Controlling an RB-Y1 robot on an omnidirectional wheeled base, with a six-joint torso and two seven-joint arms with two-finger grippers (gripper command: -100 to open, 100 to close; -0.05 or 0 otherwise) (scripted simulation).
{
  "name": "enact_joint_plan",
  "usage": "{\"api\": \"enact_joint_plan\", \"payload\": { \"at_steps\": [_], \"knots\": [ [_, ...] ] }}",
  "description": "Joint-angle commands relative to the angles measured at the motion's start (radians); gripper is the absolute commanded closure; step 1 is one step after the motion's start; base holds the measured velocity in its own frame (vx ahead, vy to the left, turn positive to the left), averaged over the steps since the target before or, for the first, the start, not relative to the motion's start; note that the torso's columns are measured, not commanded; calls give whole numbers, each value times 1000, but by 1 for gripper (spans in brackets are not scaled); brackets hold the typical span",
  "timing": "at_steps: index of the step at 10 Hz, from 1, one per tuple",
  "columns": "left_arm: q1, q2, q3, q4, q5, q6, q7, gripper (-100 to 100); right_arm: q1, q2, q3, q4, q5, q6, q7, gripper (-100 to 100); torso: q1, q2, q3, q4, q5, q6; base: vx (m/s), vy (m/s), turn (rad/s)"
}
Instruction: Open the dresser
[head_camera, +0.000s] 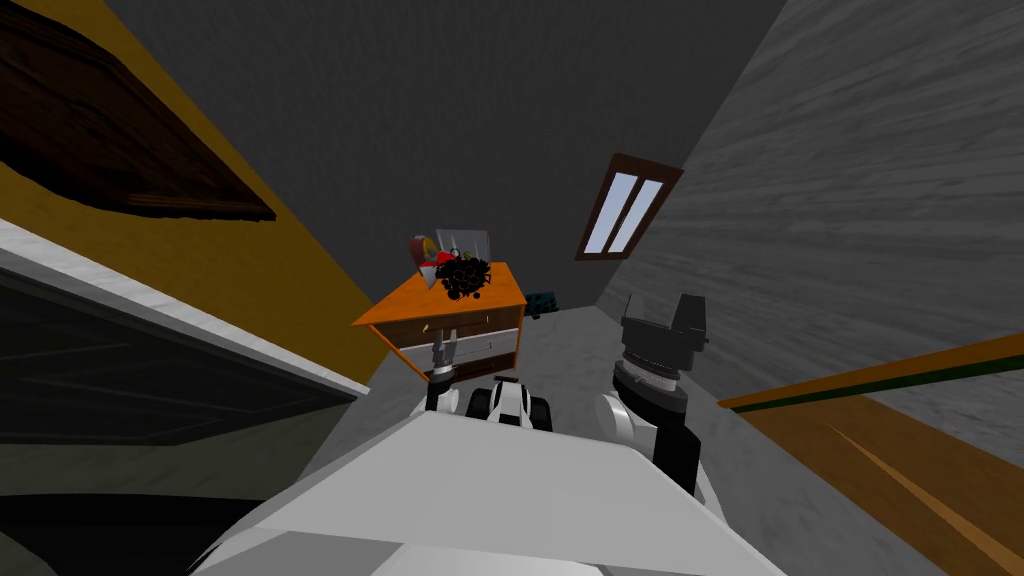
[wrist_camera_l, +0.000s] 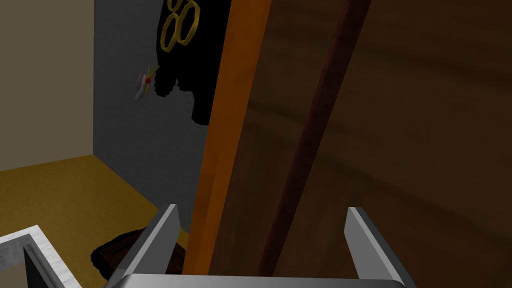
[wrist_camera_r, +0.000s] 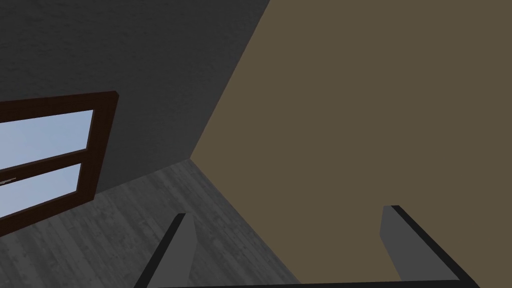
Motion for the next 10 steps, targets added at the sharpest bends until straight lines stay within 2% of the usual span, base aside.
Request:
{"api": "enact_joint_plan", "payload": {
  "at_steps": [1,4,6,10],
  "knots": [
    [2,49,-1,3,0,3,-1,-100,0,0,0,0,0,0,0,0,0,0,0,0,0,0,13,-21,-3],
    [10,96,-2,20,4,0,-1,-100,0,0,0,0,0,0,0,0,0,-1,0,0,0,0,34,-53,-15],
    [17,97,-2,23,7,-15,0,-100,0,0,0,0,0,0,0,0,-3,-2,-1,-1,-1,0,92,-121,-18],
    [25,12,-1,17,13,-47,3,-100,0,0,0,0,0,0,0,0,5,3,2,1,1,0,59,-97,-10]
  ]
}}
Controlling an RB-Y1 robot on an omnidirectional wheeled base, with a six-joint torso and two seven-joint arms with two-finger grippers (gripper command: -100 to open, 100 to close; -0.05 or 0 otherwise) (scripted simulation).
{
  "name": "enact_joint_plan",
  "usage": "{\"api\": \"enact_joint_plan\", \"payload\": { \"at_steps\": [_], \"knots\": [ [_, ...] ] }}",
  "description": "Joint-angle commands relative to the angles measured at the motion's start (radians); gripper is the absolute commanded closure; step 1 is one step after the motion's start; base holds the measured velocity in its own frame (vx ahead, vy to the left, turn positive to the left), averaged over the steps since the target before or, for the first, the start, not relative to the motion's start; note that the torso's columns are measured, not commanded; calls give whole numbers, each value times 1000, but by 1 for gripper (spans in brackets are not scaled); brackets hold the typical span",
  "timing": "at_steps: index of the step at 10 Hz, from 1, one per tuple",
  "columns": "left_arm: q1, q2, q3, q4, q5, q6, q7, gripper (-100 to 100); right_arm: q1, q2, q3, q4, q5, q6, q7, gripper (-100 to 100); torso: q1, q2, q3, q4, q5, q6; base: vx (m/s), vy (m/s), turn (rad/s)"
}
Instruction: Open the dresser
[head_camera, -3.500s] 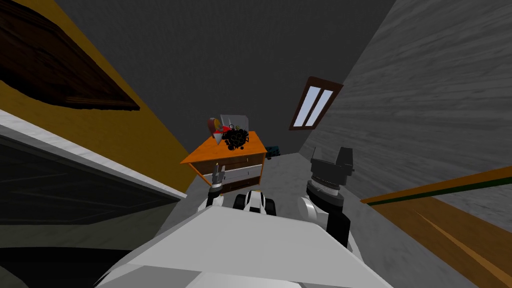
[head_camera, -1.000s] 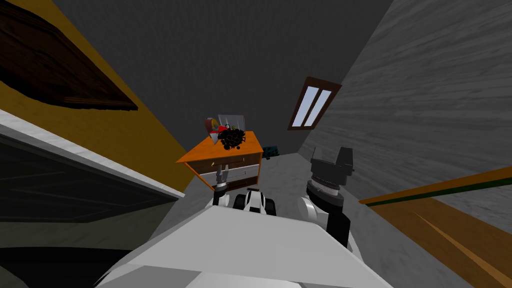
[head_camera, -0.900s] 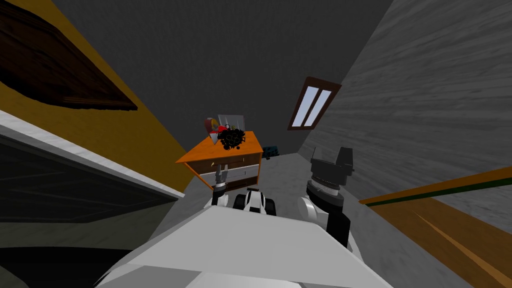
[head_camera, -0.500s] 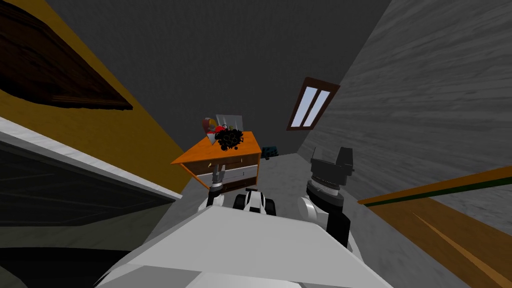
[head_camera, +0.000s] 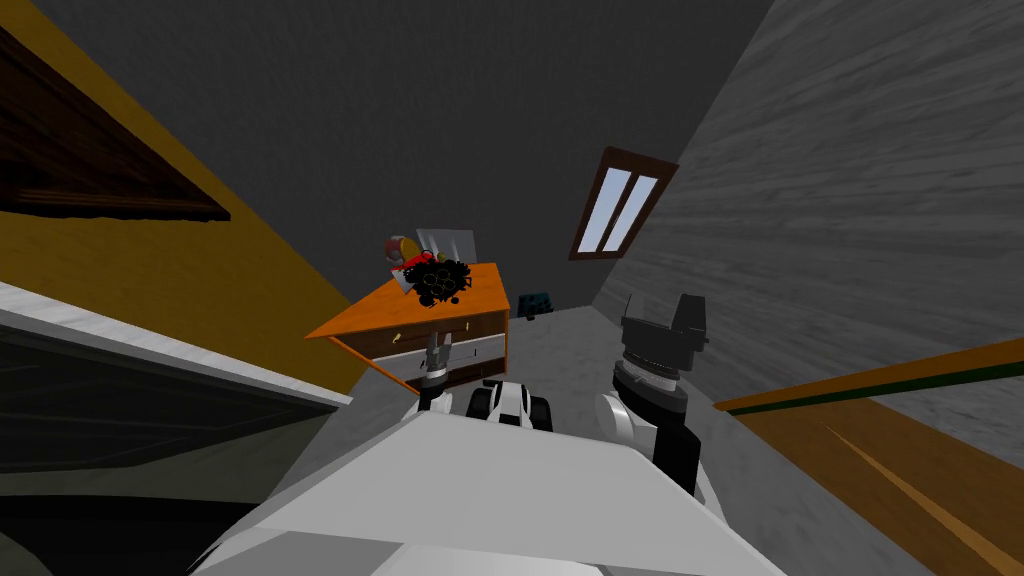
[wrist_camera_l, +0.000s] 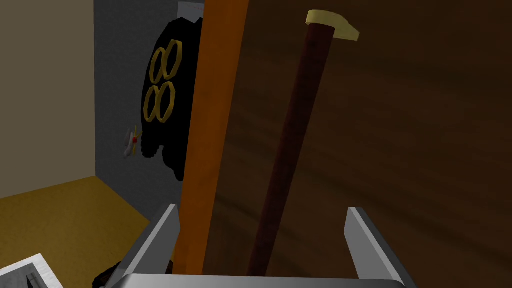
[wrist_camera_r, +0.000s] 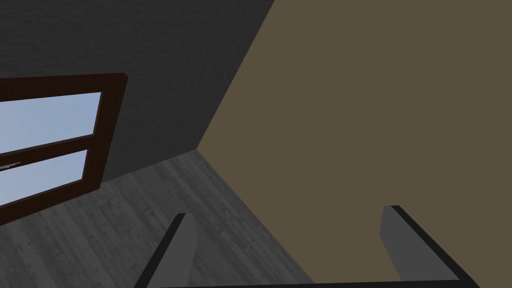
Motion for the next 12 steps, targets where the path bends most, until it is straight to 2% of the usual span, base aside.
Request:
{"api": "enact_joint_plan", "payload": {
  "at_steps": [1,4,5,6,7,11,12],
  "knots": [
    [3,-55,0,0,2,-13,1,-100,0,0,0,0,0,0,0,0,1,0,0,0,0,0,7,-8,-3],
    [5,-133,1,-1,2,-18,2,-100,0,0,0,0,0,0,0,0,-5,-4,-2,-1,-1,0,2,-3,-1],
    [5,-148,1,-1,3,-18,2,-100,0,0,0,0,0,0,0,0,-5,-4,-2,-1,-1,0,5,-8,0],
    [9,-138,0,-10,2,-13,1,-100,0,0,0,0,0,0,0,0,-5,-4,-2,-1,-1,0,2,-5,-1],
    [-16,-138,2,-24,3,24,-7,-100,0,0,0,0,0,0,0,0,-4,-3,-2,-1,-1,0,-17,0,39],
    [-66,-134,6,-52,5,97,-22,-100,0,0,0,0,0,0,0,0,-4,-3,-2,-1,-1,0,-31,8,33],
    [-55,-134,6,-49,5,83,-17,-100,0,0,0,0,0,0,0,0,-5,-3,-2,-1,-1,0,-15,4,5]
  ]
}}
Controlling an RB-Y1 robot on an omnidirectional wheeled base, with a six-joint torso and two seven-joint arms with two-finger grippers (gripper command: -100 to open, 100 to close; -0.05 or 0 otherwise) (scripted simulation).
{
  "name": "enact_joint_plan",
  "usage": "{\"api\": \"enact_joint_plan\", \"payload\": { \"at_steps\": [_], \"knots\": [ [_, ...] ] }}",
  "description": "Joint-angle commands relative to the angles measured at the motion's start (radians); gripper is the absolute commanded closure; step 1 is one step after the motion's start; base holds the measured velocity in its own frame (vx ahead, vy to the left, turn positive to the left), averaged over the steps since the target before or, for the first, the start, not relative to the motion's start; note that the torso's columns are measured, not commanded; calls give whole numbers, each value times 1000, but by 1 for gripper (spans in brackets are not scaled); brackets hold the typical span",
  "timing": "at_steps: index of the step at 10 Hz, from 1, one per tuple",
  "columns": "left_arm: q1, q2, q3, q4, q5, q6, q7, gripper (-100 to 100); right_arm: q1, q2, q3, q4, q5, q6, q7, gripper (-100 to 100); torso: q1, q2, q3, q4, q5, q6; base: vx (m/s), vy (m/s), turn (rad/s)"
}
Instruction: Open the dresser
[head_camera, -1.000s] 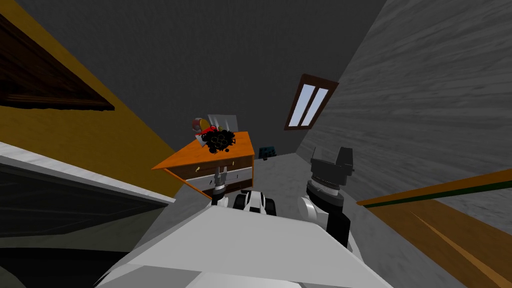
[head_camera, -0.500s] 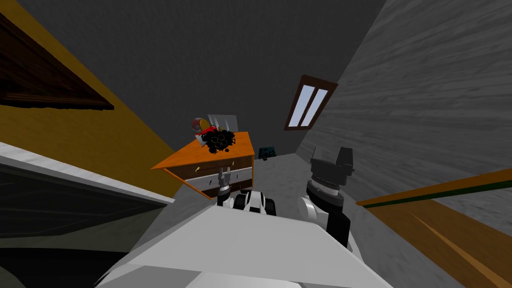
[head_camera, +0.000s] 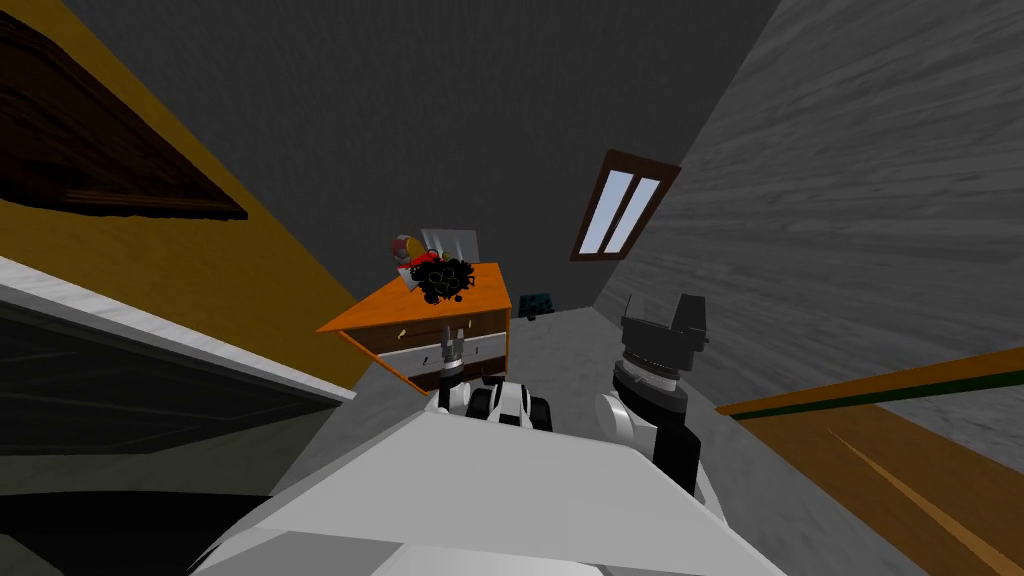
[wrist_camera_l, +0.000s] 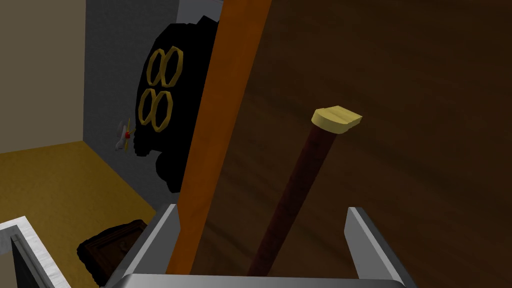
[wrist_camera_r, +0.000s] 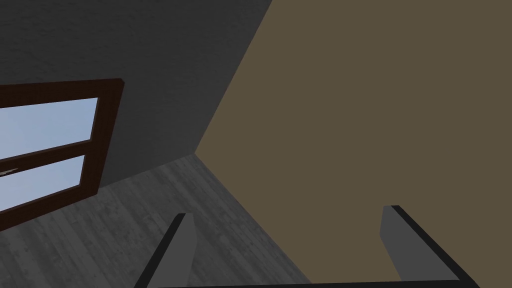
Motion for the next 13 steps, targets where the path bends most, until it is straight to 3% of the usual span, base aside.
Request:
{"api": "enact_joint_plan", "payload": {
  "at_steps": [1,4,6,10,13],
  "knots": [
    [22,-3,-2,16,-1,-34,5,100,0,0,0,0,0,0,0,0,0,-1,0,0,0,0,21,-7,-55],
    [64,-6,-6,39,-3,-95,18,100,0,0,0,0,0,0,0,0,1,1,1,1,0,-1,39,-11,-39],
    [43,0,-7,7,-2,-45,13,100,0,0,0,0,0,0,0,0,2,1,1,0,1,0,-51,-18,28],
    [8,7,-9,-28,3,21,4,100,0,0,0,0,0,0,0,0,-1,8,4,5,-3,-2,-182,-63,45],
    [19,5,-14,-25,1,31,6,100,0,0,0,0,0,0,0,0,-1,2,0,6,-4,-2,-92,-41,27]
  ]
}}
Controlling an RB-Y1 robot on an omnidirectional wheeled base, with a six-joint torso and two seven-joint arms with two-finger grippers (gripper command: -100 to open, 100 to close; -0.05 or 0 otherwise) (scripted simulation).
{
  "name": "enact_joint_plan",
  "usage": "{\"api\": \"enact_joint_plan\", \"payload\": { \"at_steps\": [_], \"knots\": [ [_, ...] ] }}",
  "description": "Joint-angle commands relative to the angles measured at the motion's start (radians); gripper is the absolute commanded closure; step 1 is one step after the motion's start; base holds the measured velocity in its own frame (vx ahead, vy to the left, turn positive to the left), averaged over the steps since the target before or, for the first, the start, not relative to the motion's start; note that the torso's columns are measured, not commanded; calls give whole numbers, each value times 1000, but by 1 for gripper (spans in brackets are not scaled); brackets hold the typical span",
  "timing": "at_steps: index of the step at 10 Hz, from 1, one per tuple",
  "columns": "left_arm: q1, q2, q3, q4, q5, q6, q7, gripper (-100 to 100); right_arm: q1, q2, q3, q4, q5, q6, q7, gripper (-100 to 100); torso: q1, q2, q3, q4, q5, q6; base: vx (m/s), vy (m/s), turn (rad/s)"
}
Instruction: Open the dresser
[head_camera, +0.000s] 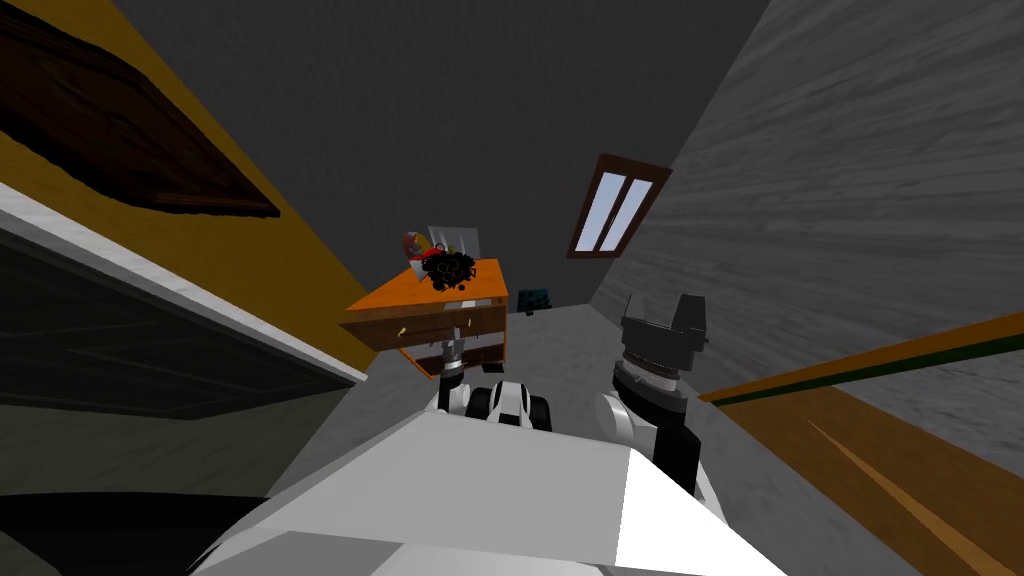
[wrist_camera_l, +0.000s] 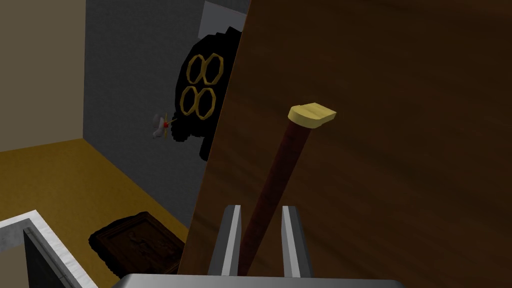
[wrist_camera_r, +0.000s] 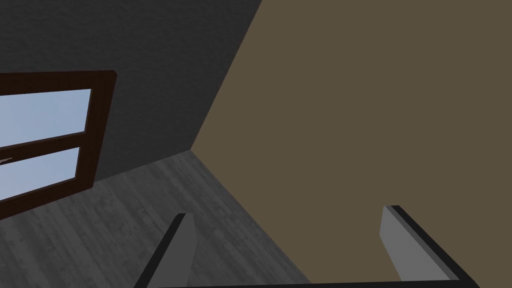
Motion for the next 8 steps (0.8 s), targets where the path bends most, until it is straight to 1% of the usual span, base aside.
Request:
{"api": "enact_joint_plan", "payload": {
  "at_steps": [1,3,5,6,7,8],
  "knots": [
    [9,3,-2,-26,0,3,4,100,0,0,0,0,0,0,0,0,-1,1,0,-1,1,1,-126,-72,10],
    [15,6,-3,-46,0,6,7,100,0,0,0,0,0,0,0,0,-3,5,4,-1,2,2,-136,-48,-1],
    [22,9,-4,-65,0,8,10,100,0,0,0,0,0,0,0,0,-1,6,3,2,0,1,-134,-29,-13],
    [24,5,-5,-46,0,18,8,100,0,0,0,0,0,0,0,0,-3,7,4,3,-1,0,-48,-16,-13],
    [32,20,-11,-55,11,17,16,100,0,0,0,0,0,0,0,0,-1,3,2,1,-1,0,-68,-45,-24],
    [33,25,-12,-58,14,16,19,100,0,0,0,0,0,0,0,0,-2,4,2,-1,0,0,-96,-89,25]
  ]
}}
